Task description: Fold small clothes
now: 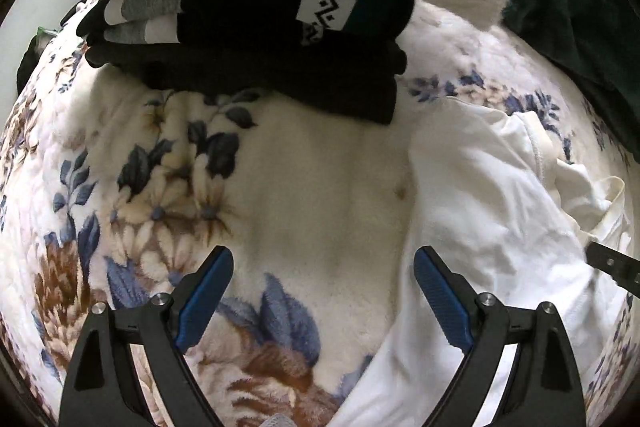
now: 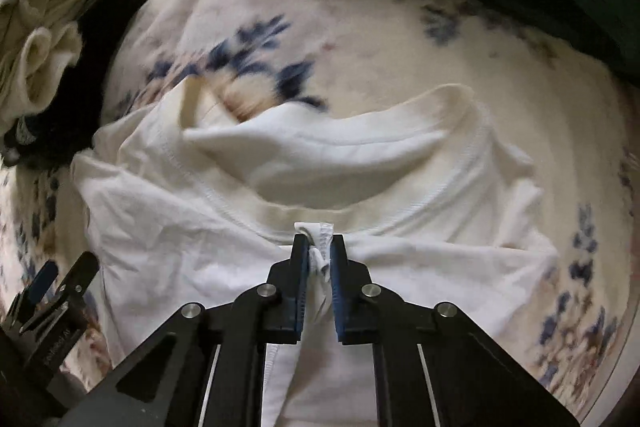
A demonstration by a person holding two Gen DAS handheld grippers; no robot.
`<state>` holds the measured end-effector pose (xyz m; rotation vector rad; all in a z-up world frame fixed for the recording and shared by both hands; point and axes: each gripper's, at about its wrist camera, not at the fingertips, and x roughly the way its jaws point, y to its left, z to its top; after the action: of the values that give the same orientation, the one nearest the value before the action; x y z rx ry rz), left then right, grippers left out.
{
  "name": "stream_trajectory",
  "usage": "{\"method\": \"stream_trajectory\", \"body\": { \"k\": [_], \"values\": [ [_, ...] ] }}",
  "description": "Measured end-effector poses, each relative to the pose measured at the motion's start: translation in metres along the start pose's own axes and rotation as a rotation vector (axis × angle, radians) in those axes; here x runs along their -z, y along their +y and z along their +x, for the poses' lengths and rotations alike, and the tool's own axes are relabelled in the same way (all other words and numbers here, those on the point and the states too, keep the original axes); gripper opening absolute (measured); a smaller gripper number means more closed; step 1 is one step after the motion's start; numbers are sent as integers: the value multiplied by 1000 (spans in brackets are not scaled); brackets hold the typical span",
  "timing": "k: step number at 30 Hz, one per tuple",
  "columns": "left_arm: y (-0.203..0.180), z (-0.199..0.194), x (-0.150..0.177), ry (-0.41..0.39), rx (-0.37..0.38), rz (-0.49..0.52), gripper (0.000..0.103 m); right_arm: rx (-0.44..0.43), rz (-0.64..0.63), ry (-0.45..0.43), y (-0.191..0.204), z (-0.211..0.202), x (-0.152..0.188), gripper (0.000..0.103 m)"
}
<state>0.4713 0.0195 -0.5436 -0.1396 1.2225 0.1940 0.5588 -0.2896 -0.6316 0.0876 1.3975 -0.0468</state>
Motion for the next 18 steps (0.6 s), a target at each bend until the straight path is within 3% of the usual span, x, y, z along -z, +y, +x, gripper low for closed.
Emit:
{"method": "stream_trajectory", "body": {
  "k": [2,4,6,8,9,11,15,17,18],
  "values": [
    [0,3,-5,10,5,-6,92,41,15,16,-4,-1,1,12],
    [1,4,-9,14,13,-13,92,25,20,85,-6,2,-4,18],
    [2,5,-22,0,15,-16,92,-27,41,52,-6,-9,-12,24],
    [2,6,-26,-3,9,-3,92,-117,47,-1,-4,-25,-22,54],
    [1,8,-26,3,5,3,92,-169,40,-14,0,-28,-29,58],
    [0,11,-27,19,-6,4,92,-277,-10,18,16,-22,-44,59],
    [6,12,-23,30,-24,-4,92,-356,-156,111,69,6,-65,59],
    [11,15,-20,33,-34,-2,92,-302,-236,120,92,20,-72,59],
    [12,16,-20,35,-38,-2,92,-222,-282,125,102,31,-74,59]
  ]
}}
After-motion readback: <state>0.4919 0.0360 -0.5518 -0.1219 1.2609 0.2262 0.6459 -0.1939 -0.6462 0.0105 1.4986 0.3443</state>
